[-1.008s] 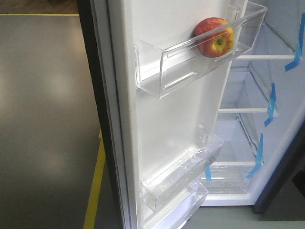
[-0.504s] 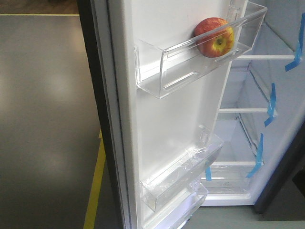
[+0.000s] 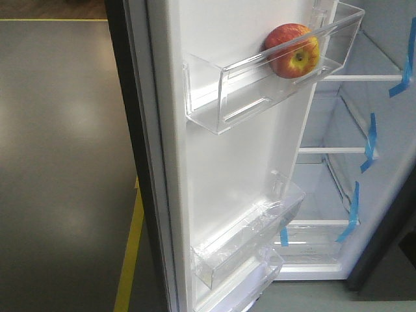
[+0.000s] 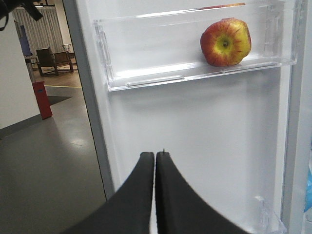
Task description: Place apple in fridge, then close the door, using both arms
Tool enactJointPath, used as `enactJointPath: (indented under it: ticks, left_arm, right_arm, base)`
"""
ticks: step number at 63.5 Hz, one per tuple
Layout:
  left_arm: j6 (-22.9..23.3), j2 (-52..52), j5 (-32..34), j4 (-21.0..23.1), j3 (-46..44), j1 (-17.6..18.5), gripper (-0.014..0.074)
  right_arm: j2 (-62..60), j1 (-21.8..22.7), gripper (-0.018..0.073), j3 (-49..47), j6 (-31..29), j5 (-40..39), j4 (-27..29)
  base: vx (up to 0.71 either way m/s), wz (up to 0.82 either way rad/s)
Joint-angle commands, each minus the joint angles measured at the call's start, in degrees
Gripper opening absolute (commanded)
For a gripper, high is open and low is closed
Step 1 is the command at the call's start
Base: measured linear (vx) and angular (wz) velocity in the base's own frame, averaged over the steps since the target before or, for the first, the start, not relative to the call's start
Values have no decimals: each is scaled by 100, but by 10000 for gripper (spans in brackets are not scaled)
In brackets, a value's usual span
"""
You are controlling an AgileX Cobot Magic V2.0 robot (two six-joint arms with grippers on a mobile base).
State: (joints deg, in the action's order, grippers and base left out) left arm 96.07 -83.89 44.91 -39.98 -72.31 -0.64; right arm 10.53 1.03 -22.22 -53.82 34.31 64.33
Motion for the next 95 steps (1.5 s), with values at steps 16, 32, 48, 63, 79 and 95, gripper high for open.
enactJointPath:
  ticks: [16, 32, 48, 63, 79, 95]
  left_arm:
    - [2215, -973, 957, -1753, -1488, 70, 374]
    - [2618, -1465, 1603, -1748, -2003, 376, 374]
    - [2632, -1529, 1815, -1990, -2044, 715, 374]
    - [2632, -1529, 2296, -2198, -2044, 1213, 374]
    - [2632, -1529, 2374, -2599, -2044, 2122, 374]
    - [2620, -1529, 2355, -2925, -2044, 2643, 373]
  right_arm:
    - [74, 8, 4, -130, -10, -226, 211]
    - [74, 8, 6, -130, -292, -156, 197]
    - [74, 8, 6, -130, -286, -105, 202]
    - [74, 8, 10, -130, -292, -69, 202]
    - [74, 8, 14, -130, -292, -69, 202]
    - [74, 8, 19, -130, -299, -118, 187]
  base:
    - [0, 0]
    - [0, 0]
    - [0, 0]
    - [0, 0]
    - [0, 0]
    - [0, 0]
